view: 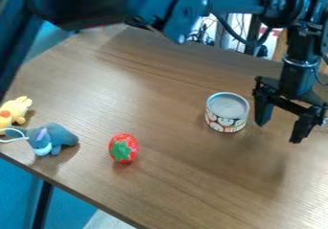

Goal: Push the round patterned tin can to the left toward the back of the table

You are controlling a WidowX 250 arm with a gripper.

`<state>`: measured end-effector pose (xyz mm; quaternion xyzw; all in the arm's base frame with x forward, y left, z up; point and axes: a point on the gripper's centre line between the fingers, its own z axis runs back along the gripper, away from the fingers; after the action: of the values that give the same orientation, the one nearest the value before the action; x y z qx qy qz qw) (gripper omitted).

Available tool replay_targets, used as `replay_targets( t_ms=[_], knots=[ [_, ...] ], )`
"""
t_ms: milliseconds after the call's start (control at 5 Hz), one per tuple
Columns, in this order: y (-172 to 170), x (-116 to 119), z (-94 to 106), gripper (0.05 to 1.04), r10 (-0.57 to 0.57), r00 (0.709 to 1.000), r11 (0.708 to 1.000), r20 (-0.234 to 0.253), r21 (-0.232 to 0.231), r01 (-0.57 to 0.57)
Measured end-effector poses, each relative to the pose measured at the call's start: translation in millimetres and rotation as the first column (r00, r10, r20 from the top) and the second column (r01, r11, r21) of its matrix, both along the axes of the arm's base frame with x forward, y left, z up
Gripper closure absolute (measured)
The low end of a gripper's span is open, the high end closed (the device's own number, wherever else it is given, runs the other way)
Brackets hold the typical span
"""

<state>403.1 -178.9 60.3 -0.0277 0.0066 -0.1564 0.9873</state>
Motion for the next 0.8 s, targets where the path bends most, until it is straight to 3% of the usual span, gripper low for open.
replay_targets(
  t_ms=[400,600,800],
  knots=[
    [4,9,-8.8,0.082,0.034,0.999,0.998,-0.02,0.045,-0.033],
    [33,5,-23.7,0.082,0.095,0.994,0.988,-0.056,0.125,-0.087],
    [80,5,-20.6,0.082,0.163,0.986,0.959,-0.041,0.242,-0.149]
  ],
)
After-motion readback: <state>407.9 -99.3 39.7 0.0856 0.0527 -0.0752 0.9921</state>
